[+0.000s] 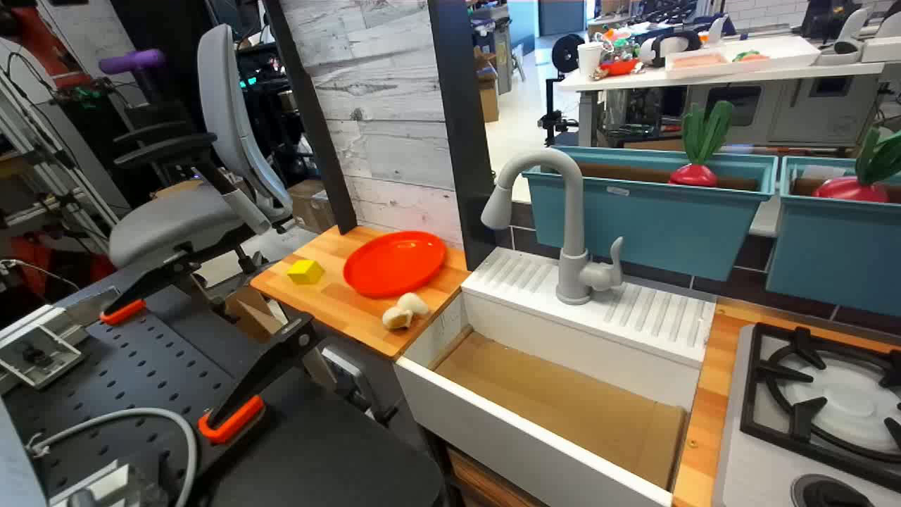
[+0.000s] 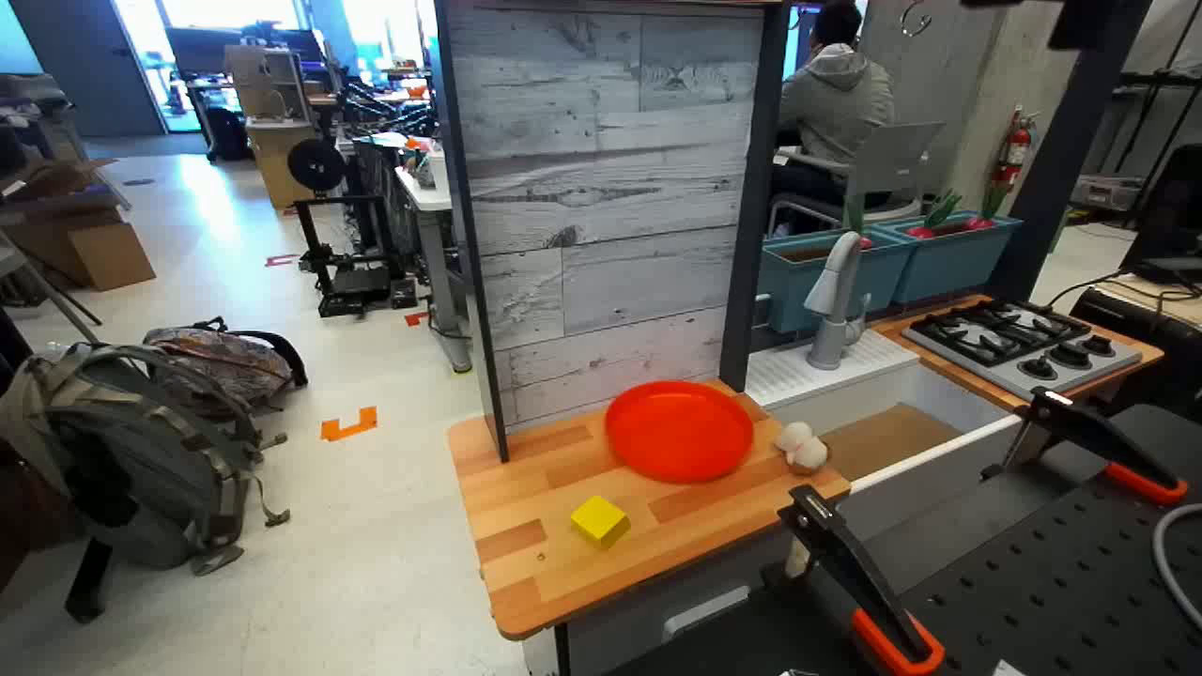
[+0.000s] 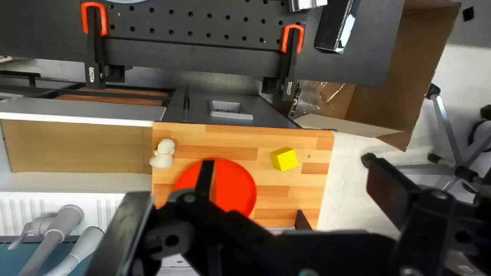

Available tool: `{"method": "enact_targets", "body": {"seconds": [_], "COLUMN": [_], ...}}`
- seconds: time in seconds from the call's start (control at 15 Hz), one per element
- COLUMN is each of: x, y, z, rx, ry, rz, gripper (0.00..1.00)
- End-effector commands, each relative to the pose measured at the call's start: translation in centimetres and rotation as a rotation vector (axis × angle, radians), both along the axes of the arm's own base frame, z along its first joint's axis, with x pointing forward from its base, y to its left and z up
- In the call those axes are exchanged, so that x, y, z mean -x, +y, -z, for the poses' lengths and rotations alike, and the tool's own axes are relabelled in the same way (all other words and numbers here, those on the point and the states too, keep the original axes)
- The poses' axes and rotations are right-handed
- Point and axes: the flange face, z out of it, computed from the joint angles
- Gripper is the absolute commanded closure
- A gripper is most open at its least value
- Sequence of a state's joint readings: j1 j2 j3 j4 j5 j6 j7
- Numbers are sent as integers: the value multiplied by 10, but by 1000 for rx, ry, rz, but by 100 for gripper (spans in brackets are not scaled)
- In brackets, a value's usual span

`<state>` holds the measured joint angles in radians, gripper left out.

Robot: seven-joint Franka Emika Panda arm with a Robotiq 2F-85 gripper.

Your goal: Put the plush toy on the orange plate.

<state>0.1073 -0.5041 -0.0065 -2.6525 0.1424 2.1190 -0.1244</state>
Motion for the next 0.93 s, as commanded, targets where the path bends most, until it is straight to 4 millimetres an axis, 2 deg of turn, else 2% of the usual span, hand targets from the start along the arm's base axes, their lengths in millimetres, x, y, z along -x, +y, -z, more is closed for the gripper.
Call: {"method": "enact_targets", "body": {"seconds": [0.0, 0.13, 0.27, 0.4, 0.6, 0.87], "x": [0, -4, -17, -33, -59, -85], "y": [0, -4, -20, -40, -76, -109], "z": [0, -1, 8, 25, 65, 141], "rx": [0, 2, 6, 19, 42, 74], "ry": [1, -26, -55, -79, -92, -96], "rz": [0, 2, 38, 85, 151, 217], "gripper": [0, 0, 0, 0, 0, 0]}}
